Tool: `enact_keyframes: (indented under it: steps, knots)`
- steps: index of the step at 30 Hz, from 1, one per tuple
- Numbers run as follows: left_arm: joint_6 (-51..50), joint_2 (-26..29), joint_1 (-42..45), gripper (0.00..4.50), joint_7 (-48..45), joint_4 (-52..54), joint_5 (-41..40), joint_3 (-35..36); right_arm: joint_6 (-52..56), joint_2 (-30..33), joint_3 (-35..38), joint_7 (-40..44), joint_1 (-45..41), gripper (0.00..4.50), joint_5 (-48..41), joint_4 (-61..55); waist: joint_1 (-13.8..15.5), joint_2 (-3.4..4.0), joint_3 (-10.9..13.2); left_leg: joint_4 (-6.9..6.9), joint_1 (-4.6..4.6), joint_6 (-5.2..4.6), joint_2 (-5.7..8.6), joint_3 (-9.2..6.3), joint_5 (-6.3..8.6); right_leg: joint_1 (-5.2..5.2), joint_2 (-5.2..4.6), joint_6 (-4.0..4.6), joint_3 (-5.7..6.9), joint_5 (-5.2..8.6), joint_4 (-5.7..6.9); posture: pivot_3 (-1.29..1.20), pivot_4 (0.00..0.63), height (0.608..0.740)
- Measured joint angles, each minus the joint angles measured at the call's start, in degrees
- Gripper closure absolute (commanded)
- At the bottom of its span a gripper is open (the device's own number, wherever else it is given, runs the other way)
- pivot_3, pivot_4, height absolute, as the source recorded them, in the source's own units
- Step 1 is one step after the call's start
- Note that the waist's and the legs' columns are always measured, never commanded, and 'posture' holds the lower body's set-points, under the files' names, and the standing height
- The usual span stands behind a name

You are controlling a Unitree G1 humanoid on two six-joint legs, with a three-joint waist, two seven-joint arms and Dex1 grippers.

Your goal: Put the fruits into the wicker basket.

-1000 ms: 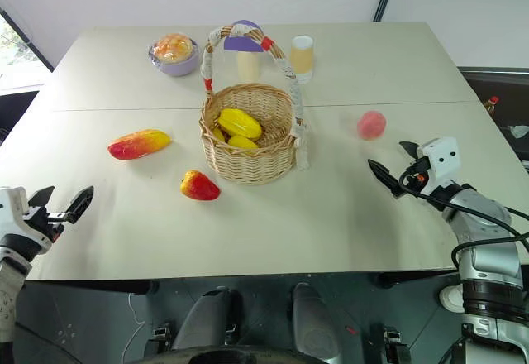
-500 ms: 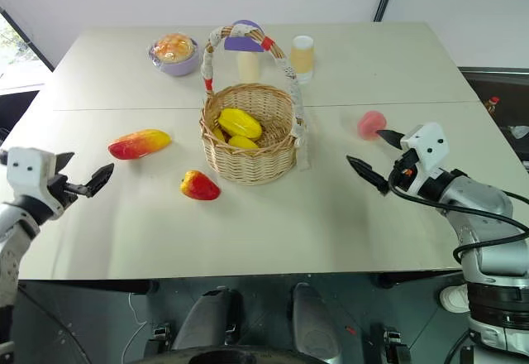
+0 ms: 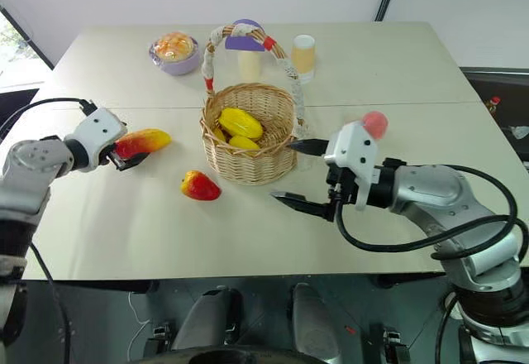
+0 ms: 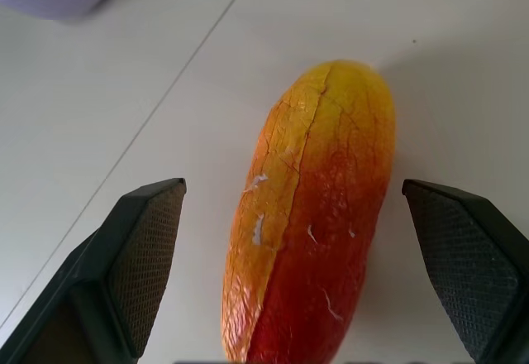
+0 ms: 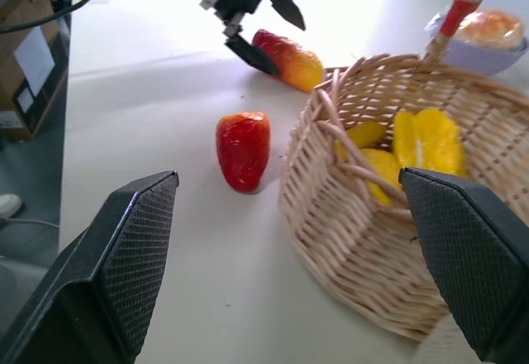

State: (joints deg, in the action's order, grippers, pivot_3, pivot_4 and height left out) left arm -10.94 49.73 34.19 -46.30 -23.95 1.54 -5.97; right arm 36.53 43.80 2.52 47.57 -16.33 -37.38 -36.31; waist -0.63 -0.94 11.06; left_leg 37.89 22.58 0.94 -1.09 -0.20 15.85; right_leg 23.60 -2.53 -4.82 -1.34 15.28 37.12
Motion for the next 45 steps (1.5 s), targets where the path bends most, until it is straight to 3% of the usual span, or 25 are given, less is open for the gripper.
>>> enact_keyframes:
  steps: [6, 9, 12, 13, 18, 21, 25, 27, 31, 35, 37, 40, 43, 45]
  knots:
    - [3.8, -1.5, 6.8, 0.00, -3.8, -11.4, 3.3, -2.9, 0.0, -0.8, -1.1, -1.2, 0.2, 0.05, 0.1, -0.2, -0.1, -0.01, 0.0, 0.06, 0.04, 0.00, 0.03, -0.02, -0.01, 0.05, 0.00, -0.02, 0.01, 0.00, 0.10, 0.00, 0.150, 0.740]
    - [5.2, -1.8, 7.5, 0.88, -4.9, -13.5, 3.5, -2.9, -0.1, -1.0, -1.4, -1.8, 0.6, 0.00, 0.1, -0.8, -0.2, -0.01, 0.0, 0.07, -0.01, 0.00, 0.02, -0.04, -0.01, 0.03, -0.01, -0.02, 0.00, 0.00, 0.13, 0.00, 0.150, 0.740]
    - [6.6, -2.1, 7.5, 2.40, -5.6, -14.7, 3.5, -2.8, -0.2, -1.2, -1.5, -2.4, 1.1, 0.00, 0.2, -1.2, -0.1, -0.01, 0.0, 0.08, -0.01, 0.00, 0.01, -0.06, -0.01, 0.03, -0.01, -0.02, 0.00, -0.01, 0.14, 0.00, 0.150, 0.740]
    - [7.0, -2.1, 7.6, 2.69, -5.7, -15.0, 3.6, -2.8, -0.2, -1.2, -1.6, -2.6, 1.2, 0.00, 0.2, -1.2, -0.1, -0.01, 0.0, 0.08, -0.03, 0.00, 0.01, -0.07, -0.01, 0.02, -0.02, -0.02, 0.00, -0.01, 0.15, 0.00, 0.150, 0.740]
    - [5.8, -2.1, 6.9, 2.69, -5.5, -15.2, 2.5, -0.7, -0.6, -1.3, -1.6, -2.8, 1.2, 0.00, 0.4, -1.3, -0.3, -0.01, 0.0, 0.09, -0.04, 0.00, -0.02, -0.09, -0.01, 0.03, -0.01, -0.02, -0.01, -0.01, 0.18, 0.00, 0.150, 0.740]
    - [0.3, -2.2, 3.7, 2.69, -6.9, -10.5, -4.5, 6.0, -0.9, -1.0, -1.6, -2.6, 1.1, 0.00, 0.9, -1.2, -0.3, -0.04, 0.0, 0.09, 0.04, 0.00, -0.25, -0.11, -0.01, 0.10, -0.01, -0.02, -0.01, -0.01, 0.19, 0.00, 0.150, 0.740]
    - [-11.4, -2.0, -6.2, 2.69, -12.0, 13.0, -20.9, 16.5, -1.6, 0.4, -0.7, -1.6, 0.9, 0.00, 1.5, -0.4, -0.2, -0.06, 0.0, 0.11, 0.14, 0.01, -0.26, -0.10, -0.01, 0.14, -0.15, -0.02, -0.04, -0.01, 0.14, 0.00, 0.150, 0.740]
    - [-17.4, -2.2, -8.9, 2.69, -13.0, 25.1, -28.0, 18.2, -2.0, 0.8, 0.1, -1.2, 0.7, 0.00, 1.8, 0.5, 0.2, -0.06, 0.0, 0.14, 0.15, 0.01, -0.21, -0.17, -0.01, 0.08, -0.20, -0.02, -0.02, -0.01, 0.12, 0.00, 0.150, 0.740]
    - [-23.4, -9.4, -2.3, 2.69, -6.5, 35.1, -30.7, 13.6, -2.6, 0.8, 0.1, -0.6, -0.7, 0.00, 2.7, 1.9, 1.0, -0.06, 0.0, 0.23, -0.18, 0.03, -0.03, -0.16, -0.02, -0.29, -0.10, -0.02, 0.01, -0.01, 0.09, 0.00, 0.150, 0.740]
    - [-23.1, -19.5, 7.6, 2.69, 0.1, 30.3, -24.5, 3.1, -3.5, 0.0, -0.8, -0.6, -2.8, 0.00, 3.6, 2.9, 1.1, -0.10, 0.0, 0.28, -0.15, 0.03, 0.17, -0.10, -0.03, -0.27, -0.05, -0.13, -0.04, -0.07, 0.09, 0.00, 0.150, 0.740]
    - [-21.8, -21.9, 10.8, 2.69, 1.7, 25.2, -21.7, 0.5, -3.6, -0.2, -1.4, -0.8, -2.9, 0.00, 4.1, 3.0, 0.5, -0.09, 0.0, 0.21, -0.08, 0.00, 0.16, -0.13, -0.01, -0.12, -0.01, -0.12, -0.09, -0.06, 0.11, 0.00, 0.150, 0.740]
    - [-19.6, -23.7, 12.2, 1.49, 1.3, 19.8, -20.2, -0.5, -3.8, -0.9, -1.5, -2.1, -2.9, 0.00, 5.1, 3.0, -0.4, -0.09, 0.0, 0.07, -0.06, -0.02, 0.12, -0.18, 0.00, 0.01, 0.03, -0.10, -0.11, -0.05, 0.12, 0.00, 0.150, 0.740]
    - [-18.6, -24.2, 12.2, 0.02, 0.0, 17.1, -20.6, 0.0, -3.8, -2.2, -1.5, -4.0, -2.9, 0.00, 5.8, 2.9, -0.3, -0.08, 0.0, 0.09, -0.05, -0.01, 0.10, -0.18, -0.01, 0.03, 0.02, -0.10, -0.11, -0.05, 0.14, 0.00, 0.150, 0.740]
    - [-19.0, -24.2, 12.2, 0.02, -1.3, 17.2, -23.6, 2.9, -3.8, -2.3, -1.6, -4.7, -2.4, 0.00, 6.1, 2.5, -0.2, -0.08, 0.0, 0.15, -0.03, 0.00, 0.11, -0.18, -0.02, 0.00, 0.00, -0.11, -0.11, -0.06, 0.14, 0.00, 0.150, 0.740]
